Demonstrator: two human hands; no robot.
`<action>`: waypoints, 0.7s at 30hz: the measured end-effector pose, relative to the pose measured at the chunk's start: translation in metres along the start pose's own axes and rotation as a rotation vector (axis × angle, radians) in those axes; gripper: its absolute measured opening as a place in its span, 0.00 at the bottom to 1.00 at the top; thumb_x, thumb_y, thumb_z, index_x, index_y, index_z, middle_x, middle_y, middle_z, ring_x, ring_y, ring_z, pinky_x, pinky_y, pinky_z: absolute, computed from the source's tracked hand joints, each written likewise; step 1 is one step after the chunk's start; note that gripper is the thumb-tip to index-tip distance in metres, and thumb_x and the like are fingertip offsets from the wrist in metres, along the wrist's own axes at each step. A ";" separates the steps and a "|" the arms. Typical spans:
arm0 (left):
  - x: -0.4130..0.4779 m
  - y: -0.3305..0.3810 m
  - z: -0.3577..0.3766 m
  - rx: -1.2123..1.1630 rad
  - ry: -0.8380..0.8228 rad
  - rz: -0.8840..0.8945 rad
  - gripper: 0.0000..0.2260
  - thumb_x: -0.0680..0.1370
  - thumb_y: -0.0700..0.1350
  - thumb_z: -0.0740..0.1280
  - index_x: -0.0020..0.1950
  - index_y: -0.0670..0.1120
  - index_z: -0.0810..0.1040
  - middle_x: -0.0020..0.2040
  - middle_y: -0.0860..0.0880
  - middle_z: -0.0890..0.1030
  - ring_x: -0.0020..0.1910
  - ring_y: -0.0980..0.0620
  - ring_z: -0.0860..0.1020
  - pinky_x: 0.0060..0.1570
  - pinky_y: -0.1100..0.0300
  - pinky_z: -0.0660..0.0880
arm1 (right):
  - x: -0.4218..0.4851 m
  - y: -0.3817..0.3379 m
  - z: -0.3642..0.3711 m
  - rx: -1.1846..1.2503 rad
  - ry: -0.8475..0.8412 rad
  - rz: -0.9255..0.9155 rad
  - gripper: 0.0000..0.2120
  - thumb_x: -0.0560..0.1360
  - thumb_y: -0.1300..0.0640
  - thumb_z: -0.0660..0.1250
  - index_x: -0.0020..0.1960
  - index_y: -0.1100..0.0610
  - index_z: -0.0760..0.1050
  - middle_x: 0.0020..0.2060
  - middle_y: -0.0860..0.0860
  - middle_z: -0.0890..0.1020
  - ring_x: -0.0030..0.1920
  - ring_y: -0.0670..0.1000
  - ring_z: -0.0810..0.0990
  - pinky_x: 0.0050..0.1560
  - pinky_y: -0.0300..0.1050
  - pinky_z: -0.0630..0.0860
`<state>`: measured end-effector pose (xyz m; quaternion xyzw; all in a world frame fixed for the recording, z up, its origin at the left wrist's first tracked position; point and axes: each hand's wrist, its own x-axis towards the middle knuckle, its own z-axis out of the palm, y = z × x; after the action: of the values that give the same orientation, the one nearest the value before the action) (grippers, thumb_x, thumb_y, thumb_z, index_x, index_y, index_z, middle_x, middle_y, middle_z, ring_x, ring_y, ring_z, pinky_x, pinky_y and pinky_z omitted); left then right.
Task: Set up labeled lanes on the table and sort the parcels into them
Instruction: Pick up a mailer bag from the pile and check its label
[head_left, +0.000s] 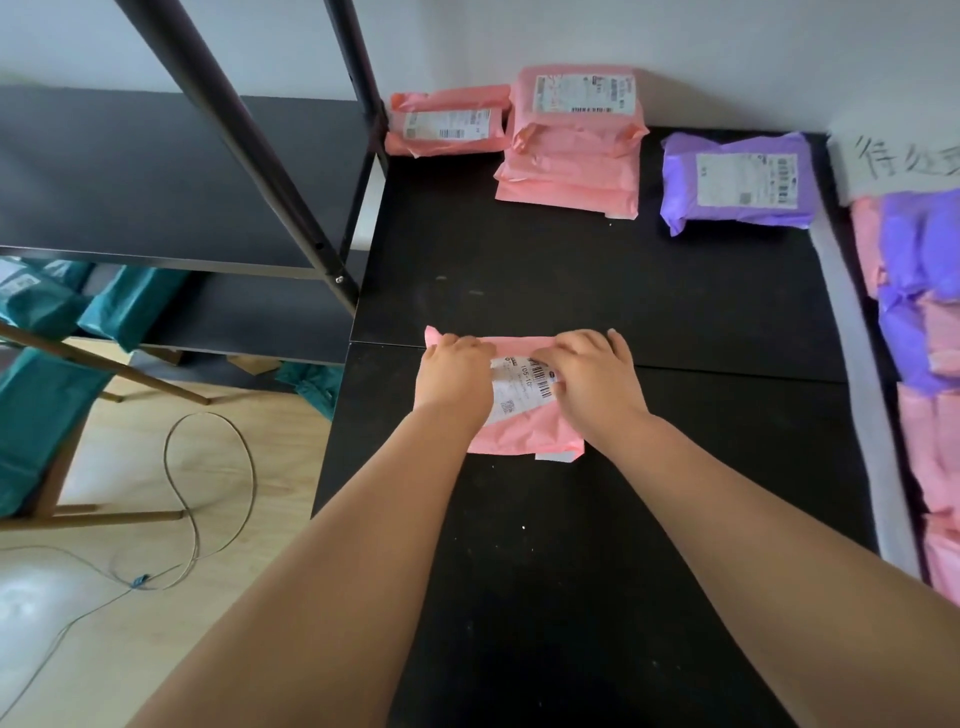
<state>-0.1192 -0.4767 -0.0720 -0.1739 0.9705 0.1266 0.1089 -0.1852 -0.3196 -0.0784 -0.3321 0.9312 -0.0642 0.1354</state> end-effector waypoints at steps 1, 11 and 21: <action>-0.002 0.002 0.002 -0.003 -0.016 -0.024 0.18 0.78 0.35 0.60 0.67 0.47 0.76 0.63 0.49 0.77 0.64 0.46 0.70 0.65 0.56 0.65 | -0.001 0.001 0.001 0.014 0.008 0.008 0.24 0.77 0.63 0.64 0.70 0.46 0.73 0.68 0.49 0.72 0.73 0.53 0.64 0.78 0.57 0.48; -0.028 0.013 0.013 -0.021 -0.062 -0.170 0.14 0.80 0.40 0.63 0.64 0.48 0.78 0.54 0.48 0.71 0.58 0.46 0.70 0.62 0.51 0.71 | -0.044 0.001 0.015 0.231 0.149 0.270 0.22 0.79 0.54 0.67 0.73 0.51 0.69 0.71 0.51 0.70 0.74 0.53 0.65 0.76 0.52 0.60; -0.054 0.024 -0.005 -0.447 -0.059 -0.440 0.09 0.80 0.45 0.66 0.55 0.51 0.85 0.48 0.53 0.83 0.39 0.53 0.79 0.32 0.62 0.72 | -0.075 0.004 0.002 0.333 0.211 0.343 0.18 0.79 0.57 0.66 0.68 0.53 0.74 0.65 0.51 0.77 0.68 0.53 0.72 0.72 0.53 0.65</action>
<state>-0.0797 -0.4400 -0.0485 -0.3958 0.8540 0.3151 0.1210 -0.1313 -0.2688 -0.0659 -0.1340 0.9595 -0.2269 0.0992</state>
